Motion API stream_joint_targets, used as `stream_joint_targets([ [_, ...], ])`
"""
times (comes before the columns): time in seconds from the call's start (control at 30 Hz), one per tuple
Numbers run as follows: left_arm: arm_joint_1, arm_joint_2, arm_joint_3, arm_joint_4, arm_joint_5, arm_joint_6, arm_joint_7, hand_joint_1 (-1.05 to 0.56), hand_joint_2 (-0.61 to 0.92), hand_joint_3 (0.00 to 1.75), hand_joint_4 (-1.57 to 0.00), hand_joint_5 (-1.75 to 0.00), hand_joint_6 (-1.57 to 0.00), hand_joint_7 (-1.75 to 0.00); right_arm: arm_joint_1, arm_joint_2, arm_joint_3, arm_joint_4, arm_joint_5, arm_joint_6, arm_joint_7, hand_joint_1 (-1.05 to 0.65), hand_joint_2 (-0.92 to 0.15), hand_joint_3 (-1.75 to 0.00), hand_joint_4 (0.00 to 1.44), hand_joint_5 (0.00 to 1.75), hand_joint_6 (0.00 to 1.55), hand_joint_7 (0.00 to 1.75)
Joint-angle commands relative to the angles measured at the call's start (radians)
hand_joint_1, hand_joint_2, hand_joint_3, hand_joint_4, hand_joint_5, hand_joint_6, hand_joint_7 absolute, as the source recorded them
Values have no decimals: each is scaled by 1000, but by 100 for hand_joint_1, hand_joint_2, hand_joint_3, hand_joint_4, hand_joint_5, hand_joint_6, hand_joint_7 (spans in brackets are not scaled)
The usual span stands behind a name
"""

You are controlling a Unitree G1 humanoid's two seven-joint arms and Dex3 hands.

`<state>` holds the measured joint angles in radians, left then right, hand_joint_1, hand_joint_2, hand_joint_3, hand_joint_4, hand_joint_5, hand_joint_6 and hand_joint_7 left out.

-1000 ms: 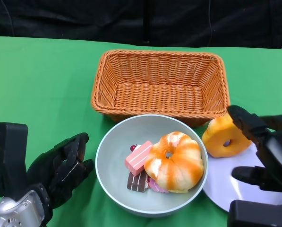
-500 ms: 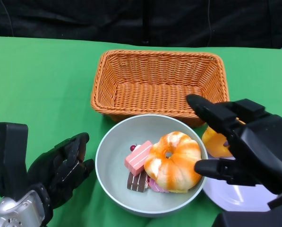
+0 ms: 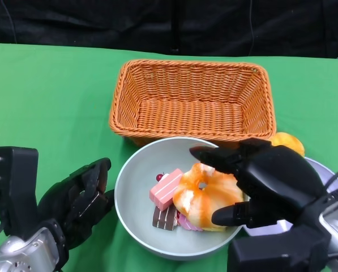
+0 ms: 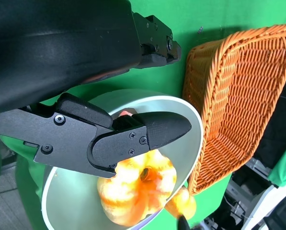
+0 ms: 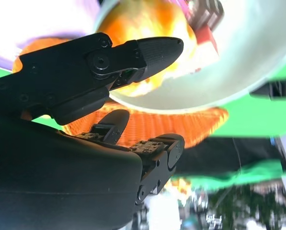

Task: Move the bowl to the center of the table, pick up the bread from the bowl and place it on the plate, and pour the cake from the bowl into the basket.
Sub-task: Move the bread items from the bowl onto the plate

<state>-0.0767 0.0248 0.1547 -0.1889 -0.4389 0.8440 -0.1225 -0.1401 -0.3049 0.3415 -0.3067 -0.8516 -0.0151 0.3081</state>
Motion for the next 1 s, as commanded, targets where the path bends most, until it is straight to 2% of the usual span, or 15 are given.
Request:
stream_joint_targets([
  [0.03, 0, 5, 3, -17, 6, 0, 19, -73, 92, 68, 0, -27, -16, -1, -30, -28, 16, 41, 5, -16, 18, -72, -92, -13, 26, 55, 37, 8],
  [0.2, -5, 2, 1, -12, 12, 0, 27, -73, 92, 68, 0, -30, -17, -1, -67, -38, 72, 152, -51, -62, -42, -75, -92, -11, 27, 56, 39, 8],
  [0.3, -5, 2, 0, -11, 14, 0, 27, -73, 92, 68, 0, -30, -17, -1, -73, -37, 77, 170, -56, -71, -56, -76, -92, -11, 28, 56, 40, 7],
  [0.4, -4, 5, -10, -4, 19, -9, 20, -73, 92, 69, 0, -28, -15, 0, -109, -27, 133, 253, -122, -91, -108, -77, -92, -11, 27, 56, 40, 7],
  [0.53, 0, 2, -20, -14, 25, -10, 29, -72, 92, 69, 0, -26, -15, 0, -128, -19, 165, 300, -144, -96, -144, -74, -92, -11, 27, 58, 44, 7],
  [0.67, 1, -7, -23, -22, 29, -7, 39, -72, 92, 70, 0, -27, -15, -1, -130, -14, 177, 347, -143, -134, -269, -40, -87, -3, 57, 72, 76, 18],
  [0.7, 1, -7, -25, -24, 29, -8, 39, -72, 92, 70, 0, -28, -16, -1, -132, -12, 174, 368, -126, -164, -317, -31, -87, -2, 76, 99, 97, 26],
  [0.73, 1, -6, -26, -22, 29, -12, 35, -72, 92, 70, 0, -28, -16, -1, -134, -11, 170, 387, -111, -191, -361, -26, -87, -2, 83, 123, 108, 32],
  [0.77, 2, -5, -27, -20, 28, -17, 31, -72, 92, 70, 0, -28, -16, -1, -136, -10, 167, 402, -100, -212, -394, -25, -89, -6, 89, 148, 111, 49],
  [0.8, 2, -2, -28, -19, 29, -20, 28, -72, 92, 70, 0, -29, -16, -1, -136, -9, 164, 409, -89, -225, -415, -25, -89, -18, 95, 164, 99, 91],
  [0.83, 2, 0, -31, -19, 31, -21, 27, -73, 92, 70, 0, -29, -16, -1, -136, -7, 161, 411, -80, -235, -433, -26, -86, -31, 98, 169, 88, 123],
  [0.87, 2, 2, -32, -19, 31, -20, 28, -73, 92, 70, 0, -29, -16, -1, -136, -5, 158, 413, -74, -245, -453, -27, -81, -44, 99, 172, 81, 142],
  [0.9, 1, 2, -32, -20, 31, -19, 30, -73, 92, 70, 0, -30, -17, -1, -136, -3, 155, 412, -69, -252, -471, -28, -78, -52, 99, 173, 76, 152],
  [0.93, 0, 0, -28, -18, 27, -16, 31, -72, 92, 70, 0, -30, -17, -1, -136, 0, 151, 411, -61, -261, -490, -29, -77, -55, 99, 174, 74, 156],
  [1.0, -2, -2, -24, -16, 23, -13, 33, -72, 92, 70, 0, -32, -17, -1, -135, 7, 145, 412, -50, -278, -527, -27, -72, -62, 99, 175, 76, 152],
])
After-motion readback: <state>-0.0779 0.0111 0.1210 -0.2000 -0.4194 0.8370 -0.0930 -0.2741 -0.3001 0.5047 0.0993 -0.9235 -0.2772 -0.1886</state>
